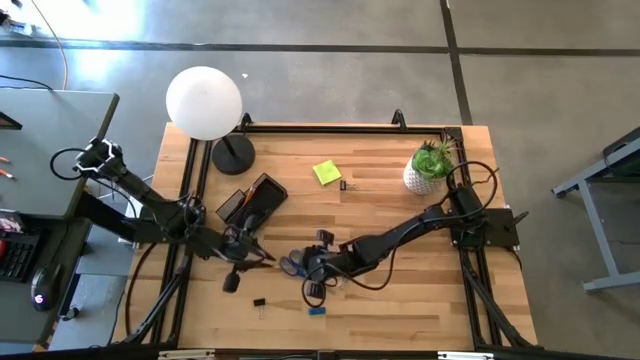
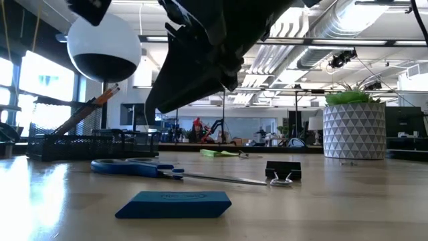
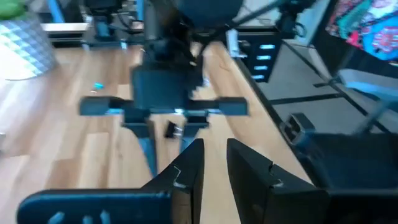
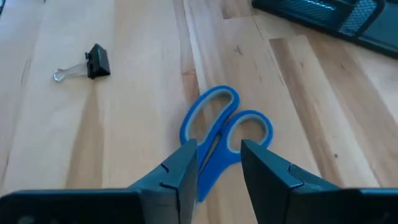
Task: Pick and place office supplies into organizer
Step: Put the blue scissor into the black mesh desk organizer
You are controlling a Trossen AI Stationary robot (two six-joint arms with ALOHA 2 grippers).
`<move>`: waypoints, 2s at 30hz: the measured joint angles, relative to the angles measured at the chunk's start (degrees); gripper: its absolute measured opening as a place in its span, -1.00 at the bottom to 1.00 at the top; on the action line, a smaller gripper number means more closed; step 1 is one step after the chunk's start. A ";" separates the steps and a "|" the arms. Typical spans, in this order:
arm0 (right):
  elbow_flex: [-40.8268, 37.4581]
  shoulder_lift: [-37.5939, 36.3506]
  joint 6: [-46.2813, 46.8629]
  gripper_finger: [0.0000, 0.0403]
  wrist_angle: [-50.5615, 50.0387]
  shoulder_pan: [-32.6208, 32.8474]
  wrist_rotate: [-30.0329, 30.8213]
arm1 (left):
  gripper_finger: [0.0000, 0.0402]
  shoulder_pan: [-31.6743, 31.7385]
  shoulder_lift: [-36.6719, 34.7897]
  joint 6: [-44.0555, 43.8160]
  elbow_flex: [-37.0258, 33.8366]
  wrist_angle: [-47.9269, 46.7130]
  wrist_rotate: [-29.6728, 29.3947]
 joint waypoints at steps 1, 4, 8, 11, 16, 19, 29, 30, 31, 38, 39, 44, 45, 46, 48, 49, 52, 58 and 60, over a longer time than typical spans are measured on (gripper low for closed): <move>-0.01 0.14 0.42 -0.39 -0.22 0.35 0.52 | -0.70 -0.84 0.00 -0.17 -0.92 0.99 -0.06; 0.02 0.75 2.27 -0.33 0.20 1.13 1.04 | -0.70 -3.08 0.02 -1.09 -4.45 5.25 -2.08; 0.02 2.21 4.81 -0.24 0.40 1.56 1.70 | -0.70 -4.76 0.02 -1.27 -8.16 11.36 -2.93; 0.02 3.67 6.55 -0.17 0.24 1.56 2.02 | -0.70 -4.65 0.02 -1.29 -9.65 12.89 -2.74; 0.02 5.25 7.52 -0.10 -0.37 1.36 2.14 | -0.70 -4.59 0.18 -1.01 -9.68 12.99 -3.14; 0.02 5.32 7.52 -0.09 -1.41 1.60 2.17 | -0.70 -4.59 0.28 0.23 -9.70 12.98 -3.54; 0.00 5.41 5.91 -0.22 -0.68 3.83 6.13 | -0.70 -4.55 0.26 0.32 -9.70 13.06 -4.83; 0.00 5.41 5.86 -0.23 -0.89 3.81 5.97 | -0.70 -4.57 0.29 0.10 -9.70 13.07 -4.81; 0.00 5.56 5.67 -0.23 -0.98 3.72 5.92 | -0.70 -4.59 0.36 -0.18 -9.70 13.09 -4.81; 0.18 8.76 0.49 -0.11 4.04 3.50 5.39 | -0.70 -4.59 1.47 -1.72 -9.67 12.70 -4.96; 0.24 9.28 0.60 -0.08 4.58 3.29 5.78 | -0.70 -4.61 1.72 -1.87 -9.67 12.65 -5.14; 0.28 9.49 0.85 -0.03 4.40 2.54 5.83 | -0.70 -4.59 4.00 -3.23 -9.65 13.14 -6.27; 0.28 9.49 0.15 -0.04 4.30 2.50 5.88 | -0.70 -4.59 4.43 -3.54 -9.65 13.25 -6.41; 0.24 9.49 -0.58 -0.07 4.14 2.50 5.96 | -0.70 -4.59 4.72 -3.81 -9.65 13.05 -6.54; 0.24 9.49 -1.72 -0.14 3.67 2.50 6.52 | -0.70 -4.59 5.13 -4.53 -9.65 13.06 -6.69; 0.22 9.49 -1.81 -0.18 3.50 2.52 6.66 | -0.70 -4.59 5.25 -4.67 -9.65 13.06 -6.72; 0.13 9.10 -2.29 -0.31 3.23 2.49 6.60 | -0.70 -4.59 5.31 -4.75 -9.65 13.08 -6.75; -0.09 7.42 -2.93 -0.46 -3.00 2.18 12.17 | -0.70 -4.59 5.33 -4.92 -9.65 13.11 -6.99; -0.09 6.94 -0.72 -0.49 -6.57 1.63 13.49 | -0.70 -4.59 5.33 -4.95 -9.65 13.11 -6.98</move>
